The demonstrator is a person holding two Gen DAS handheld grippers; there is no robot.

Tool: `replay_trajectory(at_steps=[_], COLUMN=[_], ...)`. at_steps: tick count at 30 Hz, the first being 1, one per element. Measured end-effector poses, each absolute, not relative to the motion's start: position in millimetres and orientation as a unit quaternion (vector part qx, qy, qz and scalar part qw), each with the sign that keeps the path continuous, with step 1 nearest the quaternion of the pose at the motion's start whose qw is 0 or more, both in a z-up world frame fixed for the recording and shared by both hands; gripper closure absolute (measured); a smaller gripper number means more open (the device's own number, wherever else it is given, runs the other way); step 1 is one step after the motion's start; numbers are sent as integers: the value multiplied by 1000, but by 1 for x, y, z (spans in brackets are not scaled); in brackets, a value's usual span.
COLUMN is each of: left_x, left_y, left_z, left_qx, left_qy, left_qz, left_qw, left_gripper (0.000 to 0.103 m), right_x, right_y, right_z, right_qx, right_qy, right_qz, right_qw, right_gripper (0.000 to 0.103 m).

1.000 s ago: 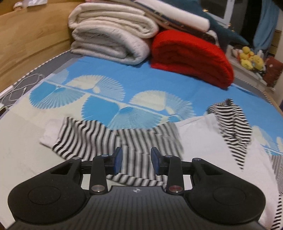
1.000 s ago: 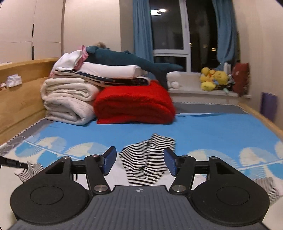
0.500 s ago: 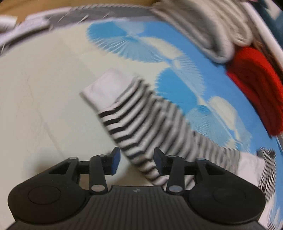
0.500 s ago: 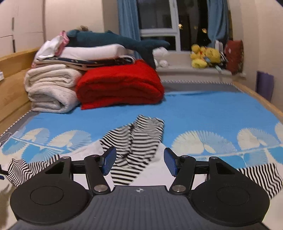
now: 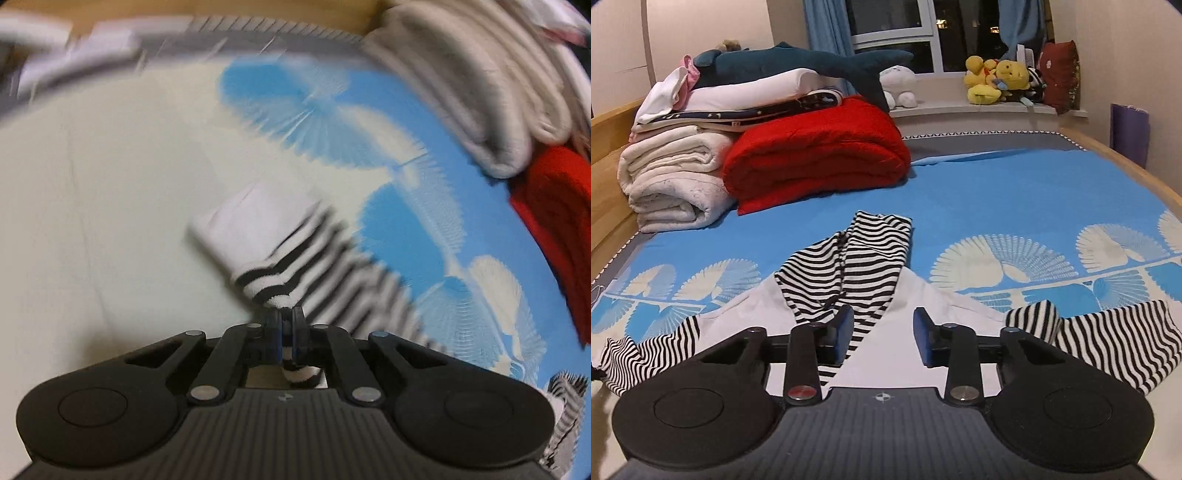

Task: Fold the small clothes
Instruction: 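Grasp the white cuff of a striped sleeve with the left tool, then fold the held sleeve across the white body and open the left tool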

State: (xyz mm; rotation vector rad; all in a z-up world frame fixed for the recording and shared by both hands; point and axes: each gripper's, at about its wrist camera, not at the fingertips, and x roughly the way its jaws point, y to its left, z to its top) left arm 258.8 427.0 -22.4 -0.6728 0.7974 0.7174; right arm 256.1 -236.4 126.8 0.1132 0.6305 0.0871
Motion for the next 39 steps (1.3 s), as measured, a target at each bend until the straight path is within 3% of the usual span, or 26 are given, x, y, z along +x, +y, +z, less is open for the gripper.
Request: replay_trajectory(at_steps=[7, 10, 11, 15, 19, 27, 36, 38, 39], left_x=[273, 265, 264, 256, 273, 306, 312, 315, 317], left_y=[260, 179, 158, 120, 134, 157, 131, 126, 123], left_z=[102, 131, 134, 134, 115, 72, 50, 46, 43], left_qx=[-224, -222, -225, -206, -219, -162, -135, -128, -121], left_qy=[275, 286, 308, 336, 374, 475, 501, 504, 508], left_qz=[118, -68, -138, -190, -103, 28, 16, 11, 7], left_qw=[927, 930, 914, 899, 895, 865, 855, 854, 853], left_gripper=[100, 98, 89, 80, 80, 80, 76, 76, 76], right_x=[258, 263, 263, 266, 270, 291, 317, 322, 323], right_y=[-259, -273, -277, -294, -303, -301, -289, -287, -286], right_z=[120, 110, 107, 94, 83, 41, -5, -19, -26], right_qx=[81, 122, 138, 196, 227, 291, 309, 307, 311], right_qy=[327, 349, 356, 375, 389, 445, 486, 500, 508], right_qz=[16, -5, -12, -37, -50, -81, -128, -135, -135], right_qw=[941, 929, 924, 905, 892, 843, 808, 798, 792], right_gripper=[67, 67, 67, 56, 55, 55, 56, 59, 67])
